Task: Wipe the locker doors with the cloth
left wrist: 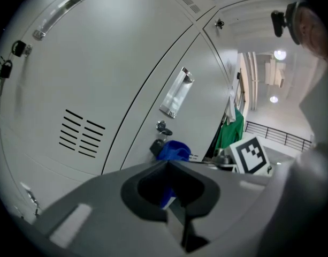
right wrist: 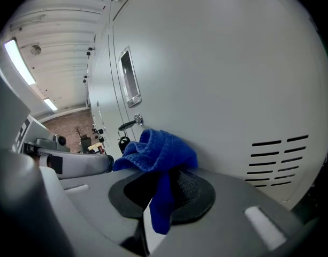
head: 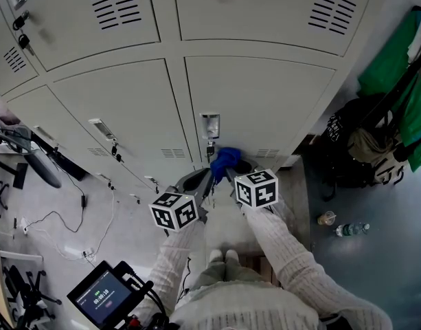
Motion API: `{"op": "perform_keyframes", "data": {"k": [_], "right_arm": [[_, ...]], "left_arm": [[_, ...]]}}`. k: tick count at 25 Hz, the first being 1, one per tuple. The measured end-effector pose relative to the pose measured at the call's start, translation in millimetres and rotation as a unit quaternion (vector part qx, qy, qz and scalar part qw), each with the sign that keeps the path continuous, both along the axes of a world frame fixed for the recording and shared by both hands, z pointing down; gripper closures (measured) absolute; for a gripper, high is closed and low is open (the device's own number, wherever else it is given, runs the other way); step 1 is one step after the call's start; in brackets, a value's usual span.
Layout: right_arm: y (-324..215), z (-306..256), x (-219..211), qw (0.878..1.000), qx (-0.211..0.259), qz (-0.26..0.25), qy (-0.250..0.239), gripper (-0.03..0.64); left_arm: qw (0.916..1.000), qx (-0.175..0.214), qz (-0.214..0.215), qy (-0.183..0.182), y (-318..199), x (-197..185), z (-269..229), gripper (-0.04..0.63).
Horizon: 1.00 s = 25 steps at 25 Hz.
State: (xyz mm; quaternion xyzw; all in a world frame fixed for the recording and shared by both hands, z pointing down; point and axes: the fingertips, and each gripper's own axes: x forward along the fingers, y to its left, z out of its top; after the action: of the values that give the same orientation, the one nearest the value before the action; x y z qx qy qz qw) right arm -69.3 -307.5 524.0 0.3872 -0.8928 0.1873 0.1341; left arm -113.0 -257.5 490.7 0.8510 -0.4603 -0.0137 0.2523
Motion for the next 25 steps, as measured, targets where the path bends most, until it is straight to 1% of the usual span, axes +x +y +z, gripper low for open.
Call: {"op": "perform_keyframes", "data": {"k": [4, 7, 9, 11, 12, 14, 16, 20, 22, 25], "right_arm": [[5.6, -21.4, 4.1, 1.000, 0.023, 0.007, -0.014, 0.565], [12.4, -48.9, 12.7, 0.998, 0.051, 0.015, -0.026, 0.565], [15.7, -77.6, 19.9, 0.996, 0.087, 0.021, -0.027, 0.565], [18.2, -112.6, 25.9, 0.990, 0.138, 0.021, -0.010, 0.565], [19.7, -130.8, 28.1, 0.986, 0.164, 0.018, 0.000, 0.565], [22.4, -167.4, 31.4, 0.978, 0.208, 0.015, 0.010, 0.565], [23.7, -203.2, 35.3, 0.970, 0.243, 0.018, 0.002, 0.565], [21.4, -264.0, 43.4, 0.954, 0.299, 0.030, -0.015, 0.565], [21.9, -290.4, 44.9, 0.946, 0.323, 0.033, -0.017, 0.565], [22.3, -321.7, 45.6, 0.936, 0.350, 0.038, -0.016, 0.563]], "left_arm": [[0.9998, 0.017, 0.005, -0.003, 0.4, 2.7, -15.1, 0.589], [0.9992, 0.039, 0.011, -0.005, 0.8, 6.0, -35.9, 0.588], [0.9979, 0.063, 0.014, -0.005, -0.1, 6.9, -57.9, 0.588], [0.9954, 0.094, 0.018, -0.009, -2.7, 8.8, -85.0, 0.589], [0.9935, 0.110, 0.022, -0.017, -4.1, 10.6, -99.0, 0.588], [0.9879, 0.145, 0.032, -0.045, -6.2, 15.8, -126.2, 0.588], [0.9801, 0.179, 0.047, -0.072, -6.8, 23.3, -153.3, 0.588], [0.9601, 0.245, 0.065, -0.118, -11.1, 37.3, -205.7, 0.588], [0.9514, 0.270, 0.072, -0.129, -12.1, 41.3, -228.4, 0.588], [0.9423, 0.298, 0.077, -0.131, -12.3, 44.7, -256.1, 0.588]]}}
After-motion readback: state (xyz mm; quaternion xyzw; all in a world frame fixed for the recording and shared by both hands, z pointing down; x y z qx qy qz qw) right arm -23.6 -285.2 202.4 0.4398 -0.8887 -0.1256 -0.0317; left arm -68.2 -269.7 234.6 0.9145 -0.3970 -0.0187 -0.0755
